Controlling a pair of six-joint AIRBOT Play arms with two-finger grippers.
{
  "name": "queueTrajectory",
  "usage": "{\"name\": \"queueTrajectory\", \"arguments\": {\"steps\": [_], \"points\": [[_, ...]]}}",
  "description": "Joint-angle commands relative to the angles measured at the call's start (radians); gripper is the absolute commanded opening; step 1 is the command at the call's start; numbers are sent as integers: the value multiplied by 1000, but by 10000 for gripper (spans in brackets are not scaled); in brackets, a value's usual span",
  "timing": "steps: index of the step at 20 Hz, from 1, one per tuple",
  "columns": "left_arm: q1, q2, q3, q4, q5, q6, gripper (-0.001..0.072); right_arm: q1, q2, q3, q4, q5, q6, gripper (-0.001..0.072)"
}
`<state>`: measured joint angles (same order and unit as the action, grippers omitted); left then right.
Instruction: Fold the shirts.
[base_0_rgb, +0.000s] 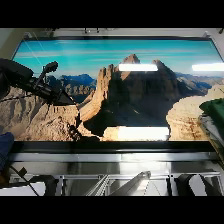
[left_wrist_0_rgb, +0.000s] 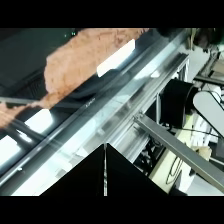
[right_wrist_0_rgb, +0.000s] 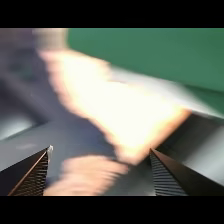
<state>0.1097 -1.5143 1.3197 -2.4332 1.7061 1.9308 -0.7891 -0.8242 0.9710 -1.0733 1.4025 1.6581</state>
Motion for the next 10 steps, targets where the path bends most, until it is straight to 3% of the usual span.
{"name": "queueTrajectory", "arguments": {"steps": [1, 2, 3, 4, 8, 10], "points": [[20, 0, 0, 0, -41, -2, 21, 298, -71, -1, 360, -290, -103, 269], [22, 0, 0, 0, -53, -2, 21, 406, -128, 3, 436, -381, -164, 106], [22, 0, 0, 0, -77, -2, 21, 525, -204, 20, 485, -459, -214, 104], [26, 0, 1, 0, -116, -2, 21, 632, -290, 54, 490, -506, -236, 47], [28, -83, 165, -1, -160, -32, 21, 927, -689, 357, 358, -538, -239, 18], [23, -155, 285, 8, -158, -44, 21, 980, -816, 500, 225, -518, -142, 18]]}}
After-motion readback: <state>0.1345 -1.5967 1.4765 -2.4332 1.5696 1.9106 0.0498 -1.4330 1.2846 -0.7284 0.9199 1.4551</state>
